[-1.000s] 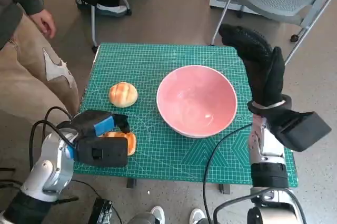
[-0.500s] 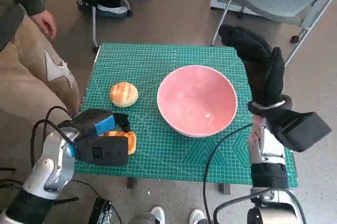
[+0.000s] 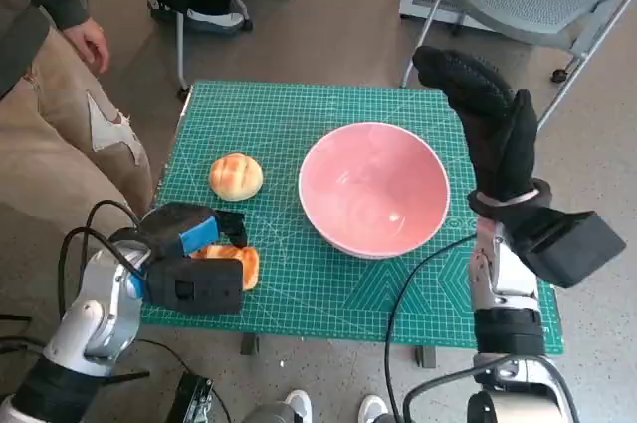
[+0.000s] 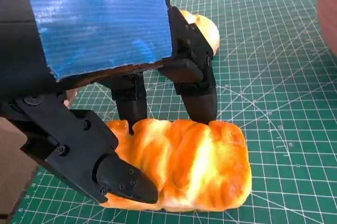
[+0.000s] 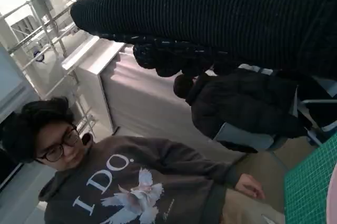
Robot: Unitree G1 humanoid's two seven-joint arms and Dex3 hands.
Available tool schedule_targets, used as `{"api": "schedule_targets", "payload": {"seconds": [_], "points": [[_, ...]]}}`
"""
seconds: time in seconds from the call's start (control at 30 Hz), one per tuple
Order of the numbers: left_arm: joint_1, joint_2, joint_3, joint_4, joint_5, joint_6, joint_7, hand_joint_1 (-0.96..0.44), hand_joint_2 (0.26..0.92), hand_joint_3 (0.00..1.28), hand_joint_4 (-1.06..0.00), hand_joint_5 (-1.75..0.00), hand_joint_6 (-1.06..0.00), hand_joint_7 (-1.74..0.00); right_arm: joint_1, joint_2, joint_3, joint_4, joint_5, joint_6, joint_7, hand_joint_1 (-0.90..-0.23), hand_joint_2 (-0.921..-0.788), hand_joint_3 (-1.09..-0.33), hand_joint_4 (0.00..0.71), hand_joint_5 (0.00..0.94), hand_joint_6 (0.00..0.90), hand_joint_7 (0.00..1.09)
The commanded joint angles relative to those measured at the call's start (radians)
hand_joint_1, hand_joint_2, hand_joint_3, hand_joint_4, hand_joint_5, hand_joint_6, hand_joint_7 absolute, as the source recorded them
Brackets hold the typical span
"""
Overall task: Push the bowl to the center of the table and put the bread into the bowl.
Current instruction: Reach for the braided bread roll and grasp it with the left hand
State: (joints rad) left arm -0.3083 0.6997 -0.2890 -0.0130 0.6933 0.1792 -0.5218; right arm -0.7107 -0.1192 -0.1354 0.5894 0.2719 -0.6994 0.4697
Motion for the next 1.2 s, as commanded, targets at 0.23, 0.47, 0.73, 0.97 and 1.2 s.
{"api": "schedule_targets", "payload": {"seconds": [0.23, 0.47, 0.73, 0.97, 1.2], "points": [[0.029, 0.001, 0.025, -0.029, -0.014, 0.011, -0.010, 0.00, 0.794, 0.24, -0.79, -1.16, -0.69, -1.02, 0.023, -0.005, 0.002, 0.001, -0.005, 0.003, 0.006, -0.705, -0.921, -0.818, 0.169, 0.002, -0.001, 0.50], [0.034, 0.014, 0.058, -0.095, -0.039, 0.017, -0.039, 0.00, 0.795, 0.23, -0.79, -1.17, -0.69, -1.02, 0.016, -0.004, 0.001, 0.010, -0.002, 0.004, 0.009, -0.705, -0.921, -0.818, 0.169, 0.002, -0.001, 0.50], [0.025, 0.027, 0.103, -0.178, -0.072, 0.030, -0.085, 0.00, 0.798, 0.23, -0.79, -1.15, -0.69, -1.03, 0.012, -0.003, 0.002, 0.011, -0.001, 0.006, 0.010, -0.705, -0.921, -0.818, 0.169, 0.002, -0.001, 0.49], [0.015, 0.035, 0.153, -0.254, -0.110, 0.034, -0.110, 0.00, 0.843, 0.14, -0.80, -1.09, -0.67, -1.08, 0.003, -0.003, 0.001, 0.019, 0.000, 0.008, 0.012, -0.706, -0.921, -0.817, 0.170, 0.002, -0.001, 0.50], [-0.010, 0.038, 0.193, -0.321, -0.123, 0.046, -0.120, 0.00, 0.853, 0.13, -0.80, -1.08, -0.67, -1.09, -0.001, -0.004, 0.001, 0.026, -0.002, 0.004, 0.012, -0.699, -0.921, -0.817, 0.169, 0.001, -0.001, 0.50]]}}
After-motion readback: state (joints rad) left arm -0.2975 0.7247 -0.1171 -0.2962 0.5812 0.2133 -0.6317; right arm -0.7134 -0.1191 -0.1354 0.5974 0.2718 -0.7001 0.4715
